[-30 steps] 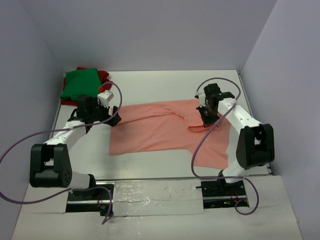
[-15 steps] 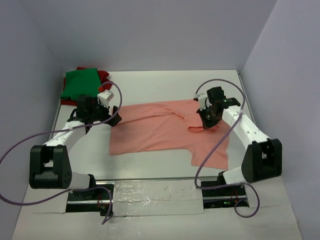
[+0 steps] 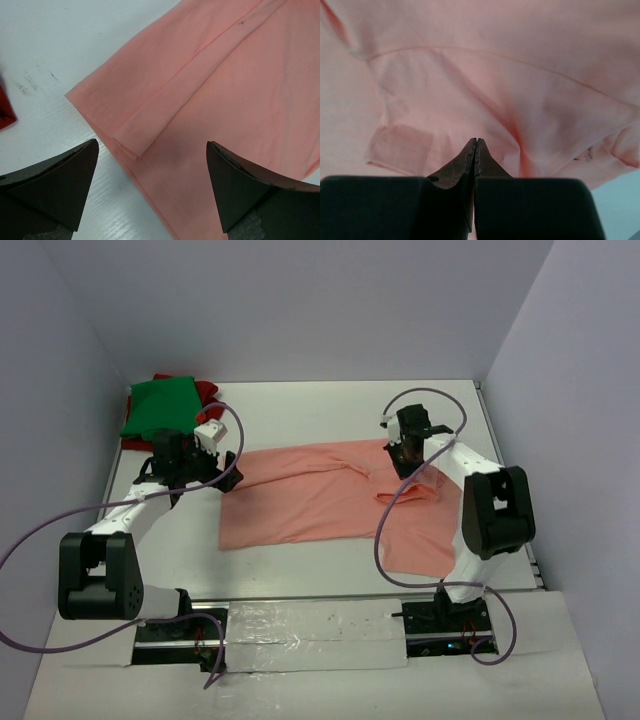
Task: Fold and stack the t-shirts
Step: Fold the flattened tshirt in 1/3 of the way
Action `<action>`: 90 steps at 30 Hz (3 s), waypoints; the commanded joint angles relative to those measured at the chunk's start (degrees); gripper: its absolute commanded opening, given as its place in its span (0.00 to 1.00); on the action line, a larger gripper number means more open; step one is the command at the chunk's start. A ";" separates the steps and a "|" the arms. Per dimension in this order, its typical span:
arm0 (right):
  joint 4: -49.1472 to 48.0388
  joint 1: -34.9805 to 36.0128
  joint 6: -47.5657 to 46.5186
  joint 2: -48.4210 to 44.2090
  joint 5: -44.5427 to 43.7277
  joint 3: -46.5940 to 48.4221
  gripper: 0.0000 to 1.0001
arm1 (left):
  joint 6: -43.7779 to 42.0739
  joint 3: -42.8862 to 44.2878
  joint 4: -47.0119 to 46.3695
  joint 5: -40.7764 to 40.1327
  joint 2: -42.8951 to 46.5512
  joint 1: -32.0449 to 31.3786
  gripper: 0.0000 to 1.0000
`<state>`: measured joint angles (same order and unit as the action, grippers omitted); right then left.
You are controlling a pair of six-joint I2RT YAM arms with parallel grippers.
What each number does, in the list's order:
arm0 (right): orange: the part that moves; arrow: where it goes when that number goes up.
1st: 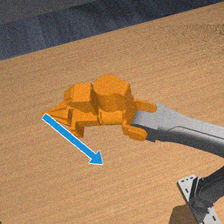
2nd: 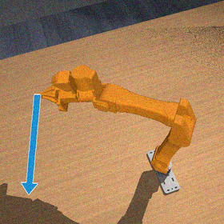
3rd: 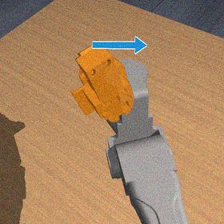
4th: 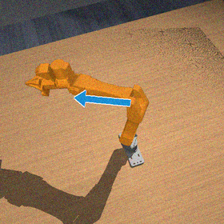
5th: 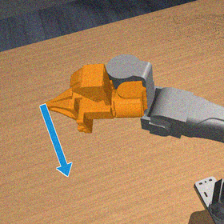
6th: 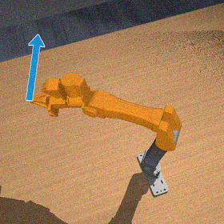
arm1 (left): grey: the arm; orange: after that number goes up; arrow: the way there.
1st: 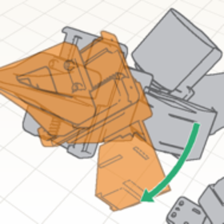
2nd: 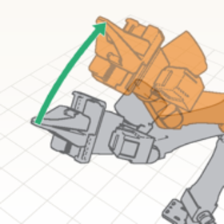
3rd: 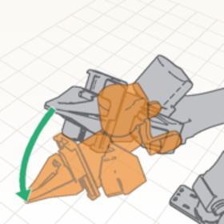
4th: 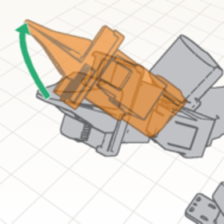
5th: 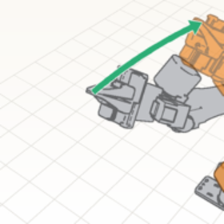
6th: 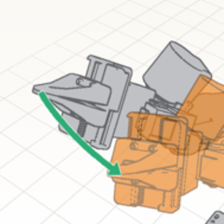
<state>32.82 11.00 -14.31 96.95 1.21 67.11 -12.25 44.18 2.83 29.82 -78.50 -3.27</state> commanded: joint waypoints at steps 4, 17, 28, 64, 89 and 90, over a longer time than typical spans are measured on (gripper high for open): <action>3.99 0.16 1.39 3.60 -2.01 2.23 0.00 | -0.49 0.03 -1.07 -0.12 0.98 0.37 0.98; 17.36 0.16 -0.46 6.24 3.26 0.83 0.00 | -0.76 0.55 -1.51 0.32 -1.30 0.37 0.98; 19.14 0.68 -5.47 7.05 13.63 -1.63 0.00 | -1.29 -0.32 -1.42 -0.20 -1.48 0.72 0.98; 3.83 0.68 1.39 -25.93 12.59 -7.00 0.64 | 3.99 8.90 -4.50 -1.79 -14.40 1.25 0.96; 3.22 0.60 1.82 -24.52 8.37 -6.38 0.64 | 5.22 18.48 5.24 2.70 -25.47 0.81 0.77; 3.22 0.60 1.82 -24.52 8.28 -6.38 0.64 | 5.31 18.48 5.78 2.35 -25.56 0.81 0.76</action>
<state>38.13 11.49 -12.86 72.27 10.83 60.31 -7.20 60.14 5.13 31.68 -103.74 -2.42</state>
